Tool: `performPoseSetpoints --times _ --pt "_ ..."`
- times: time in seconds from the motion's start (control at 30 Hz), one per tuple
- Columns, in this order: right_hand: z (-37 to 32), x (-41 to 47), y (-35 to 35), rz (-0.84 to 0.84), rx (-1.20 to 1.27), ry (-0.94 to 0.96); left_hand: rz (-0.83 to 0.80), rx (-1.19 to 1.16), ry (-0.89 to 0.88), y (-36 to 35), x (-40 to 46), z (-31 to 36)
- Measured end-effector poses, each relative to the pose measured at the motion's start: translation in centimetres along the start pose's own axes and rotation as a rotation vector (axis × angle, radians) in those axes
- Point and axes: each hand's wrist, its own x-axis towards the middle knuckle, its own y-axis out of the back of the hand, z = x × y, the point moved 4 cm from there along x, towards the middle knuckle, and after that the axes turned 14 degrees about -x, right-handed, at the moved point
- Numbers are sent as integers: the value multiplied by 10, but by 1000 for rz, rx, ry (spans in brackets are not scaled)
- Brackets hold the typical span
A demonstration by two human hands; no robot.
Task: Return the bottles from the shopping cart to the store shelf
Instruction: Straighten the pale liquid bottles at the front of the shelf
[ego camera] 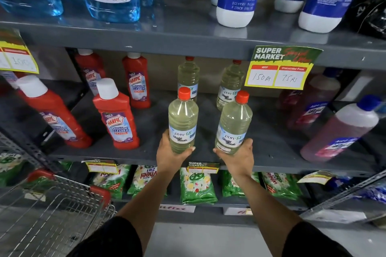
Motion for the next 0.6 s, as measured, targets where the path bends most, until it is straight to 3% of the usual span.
performPoseSetpoints --times 0.23,0.5,0.6 --pt "2 0 2 -21 -16 41 -73 -8 18 -1 0 1" --pt "25 10 8 -247 136 89 -103 -27 33 -2 -1 5" --pt "38 13 28 -161 264 42 -107 -24 65 -3 1 3"
